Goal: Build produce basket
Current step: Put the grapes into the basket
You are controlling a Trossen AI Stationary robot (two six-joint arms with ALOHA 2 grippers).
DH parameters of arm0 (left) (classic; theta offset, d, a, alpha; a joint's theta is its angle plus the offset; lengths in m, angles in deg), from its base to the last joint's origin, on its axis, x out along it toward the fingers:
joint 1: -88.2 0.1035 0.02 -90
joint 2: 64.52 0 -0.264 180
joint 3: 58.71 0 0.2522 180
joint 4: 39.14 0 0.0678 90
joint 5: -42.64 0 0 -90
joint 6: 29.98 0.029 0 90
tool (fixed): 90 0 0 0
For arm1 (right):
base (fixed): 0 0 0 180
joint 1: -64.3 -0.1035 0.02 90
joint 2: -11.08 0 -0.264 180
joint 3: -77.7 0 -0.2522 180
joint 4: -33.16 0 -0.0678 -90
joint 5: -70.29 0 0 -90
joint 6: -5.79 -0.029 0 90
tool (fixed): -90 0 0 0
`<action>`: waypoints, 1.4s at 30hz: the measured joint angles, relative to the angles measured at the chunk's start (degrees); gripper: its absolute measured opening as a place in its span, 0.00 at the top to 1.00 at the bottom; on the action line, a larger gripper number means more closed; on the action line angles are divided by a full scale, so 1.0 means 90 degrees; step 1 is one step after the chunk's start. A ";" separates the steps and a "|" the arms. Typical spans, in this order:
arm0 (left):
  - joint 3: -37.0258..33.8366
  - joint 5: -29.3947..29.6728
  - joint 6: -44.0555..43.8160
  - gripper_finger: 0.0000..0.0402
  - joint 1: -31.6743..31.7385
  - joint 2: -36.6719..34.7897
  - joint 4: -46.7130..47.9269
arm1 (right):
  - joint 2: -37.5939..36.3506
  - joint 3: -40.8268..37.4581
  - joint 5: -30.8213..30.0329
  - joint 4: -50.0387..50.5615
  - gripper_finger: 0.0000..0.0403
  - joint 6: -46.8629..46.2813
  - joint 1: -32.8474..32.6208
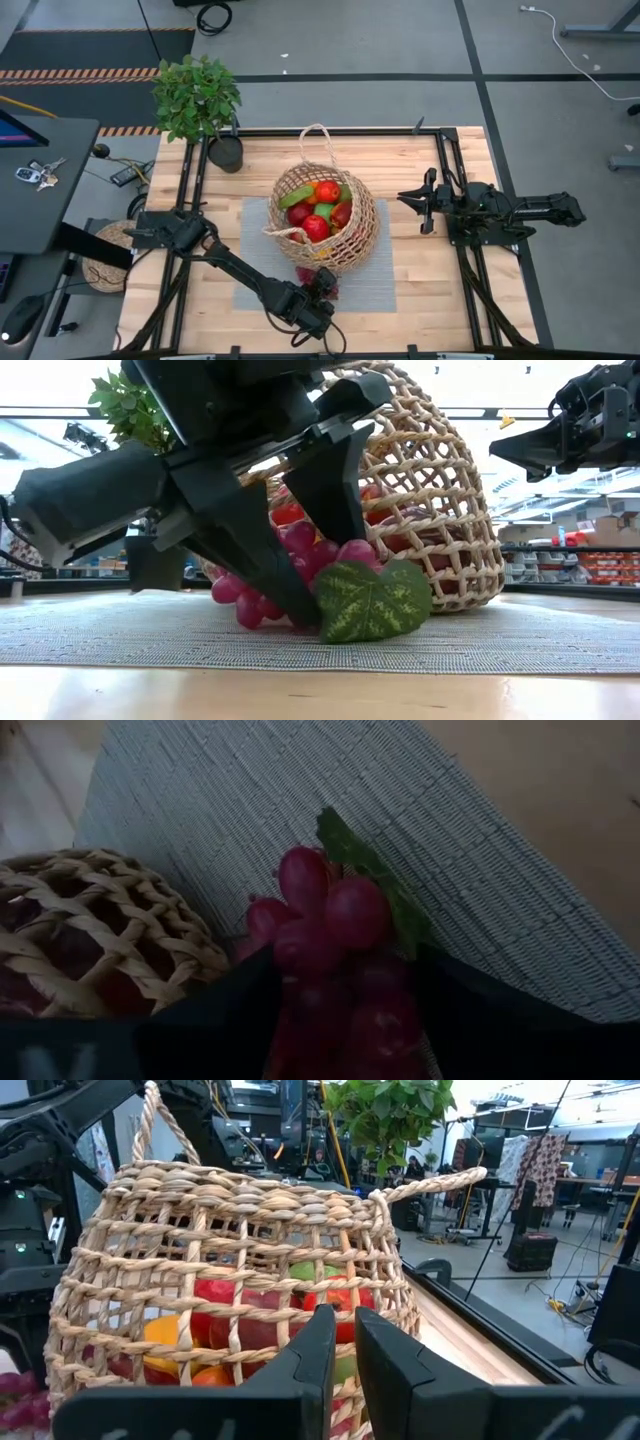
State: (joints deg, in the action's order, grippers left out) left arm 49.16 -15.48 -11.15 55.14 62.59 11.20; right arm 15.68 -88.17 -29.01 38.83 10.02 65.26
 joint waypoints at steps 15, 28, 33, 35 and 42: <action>0.0096 0.0168 -0.0266 0.66 -0.0025 0.0001 0.0101 | 0.0000 -0.0001 0.0000 -0.0001 0.88 -0.0001 0.0002; 0.0725 0.0229 -0.0741 0.68 -0.0104 0.0005 0.0284 | 0.0000 -0.0001 0.0000 0.0002 0.88 0.0000 0.0000; 0.0870 0.0149 -0.0940 0.65 -0.0103 0.0005 0.0259 | 0.0000 -0.0001 0.0000 0.0002 0.88 -0.0001 -0.0001; 0.0884 0.0149 -0.1064 0.64 -0.0112 0.0005 0.0209 | 0.0000 -0.0001 0.0000 0.0001 0.88 -0.0001 0.0000; 0.0886 0.0135 -0.1740 0.51 -0.0117 0.0005 0.0106 | 0.0000 -0.0001 0.0000 0.0002 0.88 -0.0001 -0.0001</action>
State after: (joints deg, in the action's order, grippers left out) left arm 57.13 -14.27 -26.81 54.09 62.64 12.16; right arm 15.68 -88.18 -29.01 38.85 10.02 65.25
